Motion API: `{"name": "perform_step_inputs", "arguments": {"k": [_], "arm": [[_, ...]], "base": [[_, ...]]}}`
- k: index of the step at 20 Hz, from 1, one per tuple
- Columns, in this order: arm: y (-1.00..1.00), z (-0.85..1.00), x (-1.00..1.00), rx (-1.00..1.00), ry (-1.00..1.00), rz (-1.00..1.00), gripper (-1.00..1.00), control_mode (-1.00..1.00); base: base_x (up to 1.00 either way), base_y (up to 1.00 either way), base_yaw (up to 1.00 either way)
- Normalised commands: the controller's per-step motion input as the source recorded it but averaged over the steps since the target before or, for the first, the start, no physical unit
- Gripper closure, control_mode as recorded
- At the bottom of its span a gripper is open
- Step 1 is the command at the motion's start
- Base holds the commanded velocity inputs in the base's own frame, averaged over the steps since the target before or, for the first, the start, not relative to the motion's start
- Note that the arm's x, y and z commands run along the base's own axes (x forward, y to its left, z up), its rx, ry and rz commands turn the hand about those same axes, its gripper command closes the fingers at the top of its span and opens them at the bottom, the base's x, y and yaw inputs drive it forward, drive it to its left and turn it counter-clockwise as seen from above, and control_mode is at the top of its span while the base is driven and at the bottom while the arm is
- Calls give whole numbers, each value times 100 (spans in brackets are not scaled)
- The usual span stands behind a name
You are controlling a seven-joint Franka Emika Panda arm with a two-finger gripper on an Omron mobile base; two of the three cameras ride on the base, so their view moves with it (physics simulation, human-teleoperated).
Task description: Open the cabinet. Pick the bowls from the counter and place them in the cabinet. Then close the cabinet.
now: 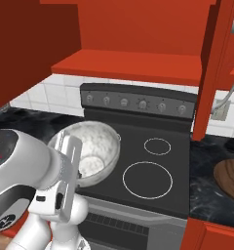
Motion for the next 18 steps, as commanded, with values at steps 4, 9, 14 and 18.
{"name": "perform_step_inputs", "arguments": {"k": [4, 9, 14, 18], "arm": [[0, 23, 3, 0, -1, 3, 100, -100], [0, 62, 3, -2, -5, 7, 100, -100], [1, 50, 25, -1, -11, 20, 100, -100], [3, 37, 46, 0, -10, 22, 100, -100]], "base": [[15, 0, 4], [0, 0, 0], [0, 0, 0], [0, 0, 0]]}}
